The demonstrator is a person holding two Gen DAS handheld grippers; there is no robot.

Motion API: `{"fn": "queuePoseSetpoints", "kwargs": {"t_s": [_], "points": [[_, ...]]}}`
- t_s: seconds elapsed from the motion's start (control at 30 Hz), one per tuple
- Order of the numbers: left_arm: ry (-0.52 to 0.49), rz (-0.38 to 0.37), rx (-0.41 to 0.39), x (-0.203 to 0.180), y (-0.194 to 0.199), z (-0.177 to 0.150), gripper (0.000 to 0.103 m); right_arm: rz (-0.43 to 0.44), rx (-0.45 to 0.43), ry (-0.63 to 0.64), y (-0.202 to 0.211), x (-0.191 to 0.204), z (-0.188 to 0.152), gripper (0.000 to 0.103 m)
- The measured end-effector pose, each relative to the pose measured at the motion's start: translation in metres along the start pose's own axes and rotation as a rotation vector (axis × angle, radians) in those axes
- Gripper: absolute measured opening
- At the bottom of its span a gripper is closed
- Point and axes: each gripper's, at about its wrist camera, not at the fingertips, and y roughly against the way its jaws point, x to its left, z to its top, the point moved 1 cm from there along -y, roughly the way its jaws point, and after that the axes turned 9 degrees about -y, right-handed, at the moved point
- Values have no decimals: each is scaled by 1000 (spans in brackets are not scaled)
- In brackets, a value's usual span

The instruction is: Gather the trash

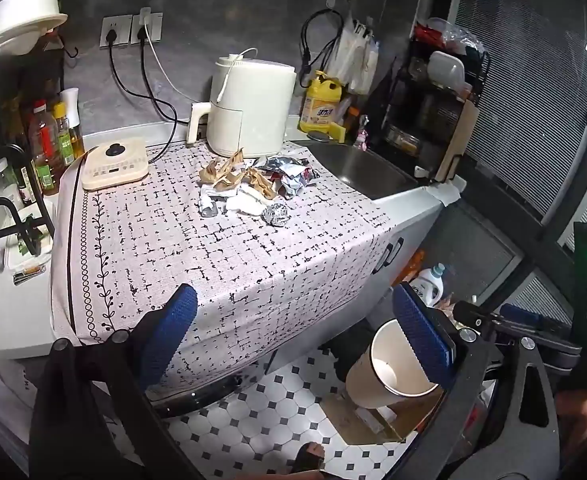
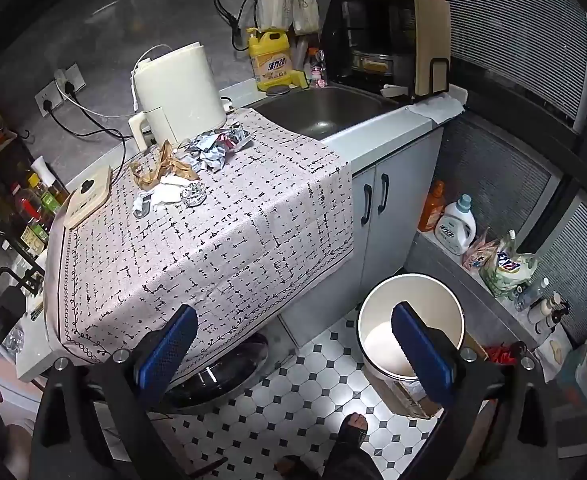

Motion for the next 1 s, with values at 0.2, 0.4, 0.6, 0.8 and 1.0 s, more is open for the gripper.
{"fn": "queuePoseSetpoints", "kwargs": {"t_s": [0.2, 0.4, 0.6, 0.8, 1.0], "points": [[-16, -51, -2, 6, 6, -3, 97, -7, 3, -41, 11, 3, -11, 95], [-52, -77, 1, 3, 11, -3, 97, -54, -13, -49, 19, 13, -21, 95], [-75, -100, -6, -1, 19, -1, 97, -68, -38, -57, 35, 9, -25, 95], [-86, -131, -15, 4, 20, -9, 97, -70, -48, -66, 45, 8, -27, 95], [-89, -140, -27, 3, 25, -8, 97, -73, -58, -63, 51, 11, -23, 95]]}}
